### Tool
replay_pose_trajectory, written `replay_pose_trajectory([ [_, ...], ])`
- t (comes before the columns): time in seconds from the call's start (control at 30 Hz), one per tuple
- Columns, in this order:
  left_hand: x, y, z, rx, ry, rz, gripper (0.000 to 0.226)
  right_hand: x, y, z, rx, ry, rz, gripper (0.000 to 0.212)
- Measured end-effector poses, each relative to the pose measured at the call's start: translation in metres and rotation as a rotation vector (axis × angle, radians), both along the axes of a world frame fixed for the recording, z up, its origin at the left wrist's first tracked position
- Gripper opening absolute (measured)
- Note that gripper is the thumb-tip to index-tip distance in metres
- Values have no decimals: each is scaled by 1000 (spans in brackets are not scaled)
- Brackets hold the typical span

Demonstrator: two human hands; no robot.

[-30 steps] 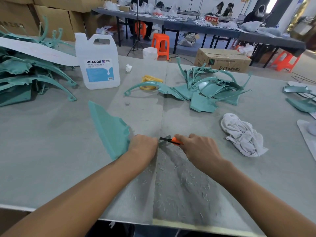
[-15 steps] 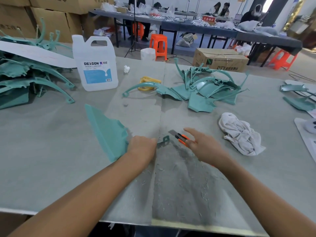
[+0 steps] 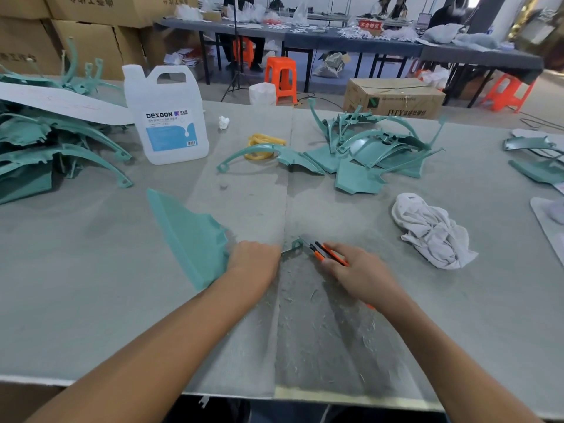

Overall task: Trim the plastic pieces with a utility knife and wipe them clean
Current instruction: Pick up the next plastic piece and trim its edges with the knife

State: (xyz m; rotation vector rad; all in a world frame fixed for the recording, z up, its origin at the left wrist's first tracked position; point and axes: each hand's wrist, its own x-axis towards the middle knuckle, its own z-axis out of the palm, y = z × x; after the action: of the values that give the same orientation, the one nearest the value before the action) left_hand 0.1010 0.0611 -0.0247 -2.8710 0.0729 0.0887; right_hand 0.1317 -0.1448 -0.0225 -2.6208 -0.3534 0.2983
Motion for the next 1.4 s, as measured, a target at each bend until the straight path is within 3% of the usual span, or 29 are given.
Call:
replay_pose_trajectory([
  [0.3,0,0,0,-6,-9,3,29,7,-1,-1,24,68,3,41],
  [0.57,-1,1,0,-1,-2,-12,29,9,-2,-8,-93,-71,16,40],
  [0.93,1,1,-3,8,6,0,28,19,-8,-8,-29,-11,69,41],
  [1.23,2,2,-4,24,12,-26,29,48,-8,-3,-191,-42,175,43],
  [1.4,2,3,-6,29,2,-33,28,50,-15,-4,-112,-43,205,41],
])
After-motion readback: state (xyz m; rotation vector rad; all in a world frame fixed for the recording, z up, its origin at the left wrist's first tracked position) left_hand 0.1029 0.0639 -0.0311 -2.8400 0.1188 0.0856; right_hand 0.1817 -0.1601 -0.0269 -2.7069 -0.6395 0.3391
